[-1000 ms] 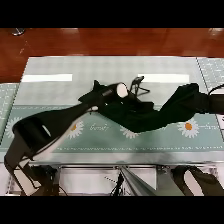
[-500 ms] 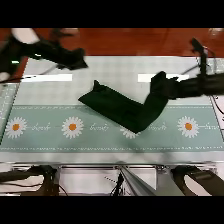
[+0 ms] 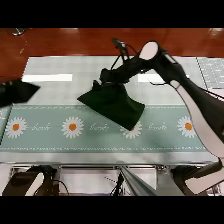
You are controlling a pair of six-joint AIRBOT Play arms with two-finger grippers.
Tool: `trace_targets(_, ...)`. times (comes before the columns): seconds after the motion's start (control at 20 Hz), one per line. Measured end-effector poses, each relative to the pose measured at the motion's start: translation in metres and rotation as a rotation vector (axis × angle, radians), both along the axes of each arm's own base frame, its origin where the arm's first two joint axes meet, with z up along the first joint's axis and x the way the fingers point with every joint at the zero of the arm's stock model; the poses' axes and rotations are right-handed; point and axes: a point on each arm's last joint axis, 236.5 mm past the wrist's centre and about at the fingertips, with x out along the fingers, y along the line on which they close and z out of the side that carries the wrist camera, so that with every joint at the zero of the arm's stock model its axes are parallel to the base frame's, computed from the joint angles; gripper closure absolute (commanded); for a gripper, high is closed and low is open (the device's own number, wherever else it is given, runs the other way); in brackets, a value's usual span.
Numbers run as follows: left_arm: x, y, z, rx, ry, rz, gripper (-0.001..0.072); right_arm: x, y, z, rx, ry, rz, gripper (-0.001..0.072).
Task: Fold the shirts.
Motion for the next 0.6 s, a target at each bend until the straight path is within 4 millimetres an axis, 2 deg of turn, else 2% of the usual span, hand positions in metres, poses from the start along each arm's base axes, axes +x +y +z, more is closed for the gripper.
trace_targets(0.15, -0.032, -0.007, -0.044, -0.058, 0.053, 0.016, 0.067, 0.008, 0.022, -0.019, 0.028, 0.048, 0.001, 0.0676)
trace_targets(0.2, -0.039, -0.01, -0.059, -0.085, 0.076, 0.022, 0.067, 0.012, 0.026, -0.022, 0.039, 0.056, -0.006, 0.0519)
trace_targets(0.25, -0.043, -0.013, -0.071, -0.109, 0.097, 0.026, 0.067, 0.013, 0.032, -0.024, 0.055, 0.067, -0.012, 0.0182)
trace_targets(0.3, -0.045, -0.015, -0.084, -0.13, 0.112, 0.035, 0.067, 0.015, 0.037, -0.025, 0.074, 0.076, -0.018, 0.0076)
trace_targets(0.45, -0.044, -0.017, -0.113, -0.182, 0.147, 0.074, 0.067, 0.016, 0.039, -0.022, 0.105, 0.096, -0.013, 0.0078)
trace_targets(0.55, -0.039, -0.016, -0.126, -0.203, 0.155, 0.101, 0.067, 0.017, 0.022, -0.008, 0.116, 0.108, -0.004, 0.0078)
trace_targets(0.6, -0.037, -0.015, -0.132, -0.206, 0.163, 0.111, 0.067, 0.021, 0.004, 0.003, 0.116, 0.103, -0.008, 0.0078)
